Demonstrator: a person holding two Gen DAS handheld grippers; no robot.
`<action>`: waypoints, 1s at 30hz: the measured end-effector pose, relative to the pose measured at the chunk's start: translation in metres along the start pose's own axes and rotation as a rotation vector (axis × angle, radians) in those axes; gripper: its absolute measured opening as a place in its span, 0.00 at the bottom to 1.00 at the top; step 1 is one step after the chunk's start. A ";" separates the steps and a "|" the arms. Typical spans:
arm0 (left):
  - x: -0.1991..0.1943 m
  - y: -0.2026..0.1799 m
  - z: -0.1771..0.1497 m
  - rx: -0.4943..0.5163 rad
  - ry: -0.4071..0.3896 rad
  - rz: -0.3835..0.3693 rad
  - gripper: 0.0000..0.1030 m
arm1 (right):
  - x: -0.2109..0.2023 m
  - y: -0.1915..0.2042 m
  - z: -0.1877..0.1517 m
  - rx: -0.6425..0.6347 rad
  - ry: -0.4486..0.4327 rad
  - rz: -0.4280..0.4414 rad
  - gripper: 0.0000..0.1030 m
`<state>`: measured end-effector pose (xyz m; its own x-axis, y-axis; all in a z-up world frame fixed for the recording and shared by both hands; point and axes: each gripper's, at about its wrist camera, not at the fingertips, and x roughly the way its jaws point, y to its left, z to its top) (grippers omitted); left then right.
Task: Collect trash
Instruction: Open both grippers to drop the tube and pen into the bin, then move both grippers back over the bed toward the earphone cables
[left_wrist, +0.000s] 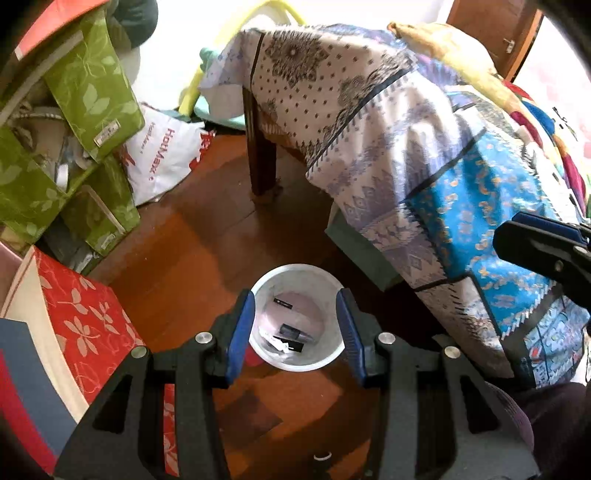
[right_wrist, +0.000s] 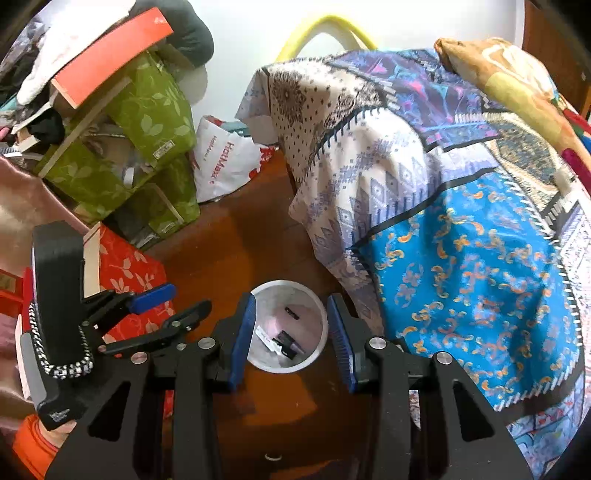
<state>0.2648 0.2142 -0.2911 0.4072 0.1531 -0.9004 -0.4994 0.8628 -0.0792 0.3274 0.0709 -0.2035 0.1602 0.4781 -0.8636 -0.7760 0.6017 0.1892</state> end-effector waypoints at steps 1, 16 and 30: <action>-0.008 -0.002 0.000 0.008 -0.011 0.000 0.44 | -0.006 -0.001 -0.001 0.002 -0.011 0.003 0.36; -0.115 -0.080 0.008 0.127 -0.215 -0.075 0.44 | -0.120 -0.052 -0.027 0.096 -0.218 -0.064 0.36; -0.150 -0.223 0.018 0.312 -0.291 -0.212 0.55 | -0.201 -0.152 -0.084 0.254 -0.355 -0.253 0.53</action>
<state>0.3286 0.0079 -0.1307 0.6948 0.0482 -0.7176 -0.1467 0.9863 -0.0758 0.3618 -0.1700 -0.0980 0.5559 0.4587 -0.6933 -0.5203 0.8424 0.1402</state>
